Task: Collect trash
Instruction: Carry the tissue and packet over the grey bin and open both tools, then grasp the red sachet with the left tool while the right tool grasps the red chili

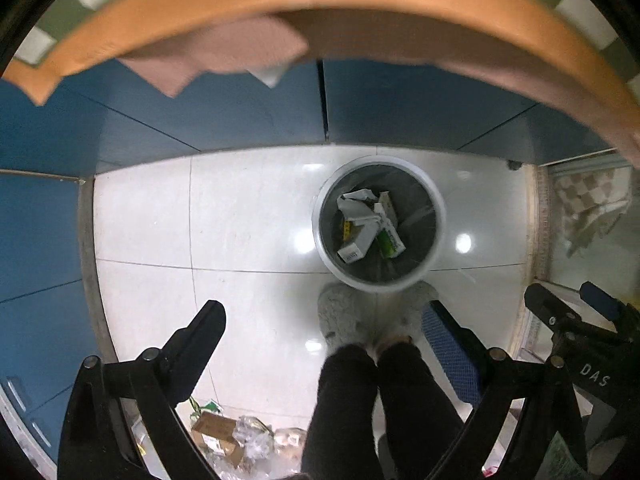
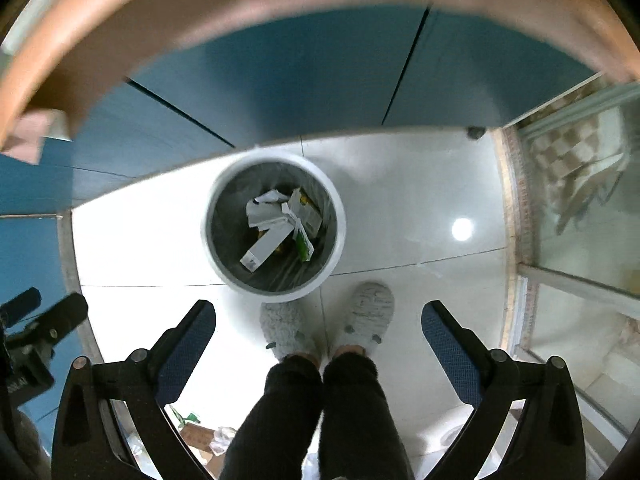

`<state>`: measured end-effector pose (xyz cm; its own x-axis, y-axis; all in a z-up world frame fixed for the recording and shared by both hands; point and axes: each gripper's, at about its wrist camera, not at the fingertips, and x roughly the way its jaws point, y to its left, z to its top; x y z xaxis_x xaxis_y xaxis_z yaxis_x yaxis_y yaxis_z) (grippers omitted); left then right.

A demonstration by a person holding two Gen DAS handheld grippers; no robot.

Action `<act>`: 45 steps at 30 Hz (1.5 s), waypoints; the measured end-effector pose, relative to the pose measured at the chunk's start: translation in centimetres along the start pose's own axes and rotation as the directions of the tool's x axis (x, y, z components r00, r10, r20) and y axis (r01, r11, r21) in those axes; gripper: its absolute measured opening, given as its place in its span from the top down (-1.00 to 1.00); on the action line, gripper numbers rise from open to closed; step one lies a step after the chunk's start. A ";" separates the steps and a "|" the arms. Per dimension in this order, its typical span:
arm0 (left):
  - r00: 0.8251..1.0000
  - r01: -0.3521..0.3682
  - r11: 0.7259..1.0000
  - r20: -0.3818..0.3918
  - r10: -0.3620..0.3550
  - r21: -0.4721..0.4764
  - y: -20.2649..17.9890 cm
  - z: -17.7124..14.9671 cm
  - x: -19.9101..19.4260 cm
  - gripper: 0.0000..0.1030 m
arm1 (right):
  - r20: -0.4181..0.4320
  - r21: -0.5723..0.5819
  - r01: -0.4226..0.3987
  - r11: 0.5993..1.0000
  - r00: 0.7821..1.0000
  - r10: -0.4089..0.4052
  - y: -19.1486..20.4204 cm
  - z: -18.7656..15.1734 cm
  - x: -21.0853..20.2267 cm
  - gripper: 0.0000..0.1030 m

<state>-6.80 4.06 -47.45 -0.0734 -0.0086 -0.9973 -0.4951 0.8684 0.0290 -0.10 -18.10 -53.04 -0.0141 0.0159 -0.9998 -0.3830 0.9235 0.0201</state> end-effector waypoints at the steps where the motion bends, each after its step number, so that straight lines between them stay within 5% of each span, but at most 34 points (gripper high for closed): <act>1: 1.000 0.004 1.000 0.006 -0.004 -0.005 0.0 -0.2 -1.2 -0.95 | 0.010 -0.002 0.001 1.000 1.000 -0.001 0.0 -0.2 -1.5 -1.00; 14: 0.984 0.057 0.998 0.167 -0.062 0.035 0.1 -3.6 -18.5 -0.95 | 0.162 0.019 -0.037 0.999 0.986 0.034 0.7 -4.2 -24.5 -1.00; 22: 0.937 -0.006 0.999 0.349 -0.007 0.037 1.8 -4.2 -27.3 -0.95 | 0.232 0.024 -0.131 0.991 0.965 0.122 1.6 -5.9 -32.9 -1.00; 26: 0.906 -0.042 0.999 0.422 0.037 0.002 1.6 -1.3 -30.4 -0.95 | 0.284 0.055 -0.206 0.977 0.941 0.182 1.1 -3.7 -35.5 -1.00; 30: 0.858 -0.021 0.999 0.513 0.035 -0.033 0.9 3.6 -33.8 -1.00 | 0.355 0.084 -0.230 0.970 0.916 0.187 -1.4 1.5 -38.2 -1.00; 36: 0.832 -0.051 0.997 0.549 0.074 -0.057 -2.9 12.5 -36.7 -1.00 | 0.413 0.105 -0.235 0.966 0.894 0.172 -6.5 12.7 -40.8 -1.00; 40: 0.859 -0.070 0.994 0.502 0.103 -0.084 -6.6 20.1 -36.1 -1.00 | 0.441 0.083 -0.243 0.967 0.879 0.183 -9.8 23.2 -40.6 -0.92; 43: 0.888 -0.070 0.994 0.448 0.103 -0.089 -9.5 26.3 -34.7 -1.00 | 0.419 0.039 -0.234 0.971 0.887 0.197 -11.2 32.8 -39.4 -0.16; 45: 0.898 -0.092 0.993 0.424 0.116 -0.077 -11.7 30.4 -33.5 -1.00 | 0.384 -0.005 -0.211 0.977 0.902 0.197 -11.4 39.7 -37.5 0.02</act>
<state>27.74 9.22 -16.40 0.2435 0.3036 -0.9212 -0.5511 0.8248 0.1261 41.48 -13.99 -16.09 0.2661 0.3430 -0.9008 -0.3755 0.8976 0.2308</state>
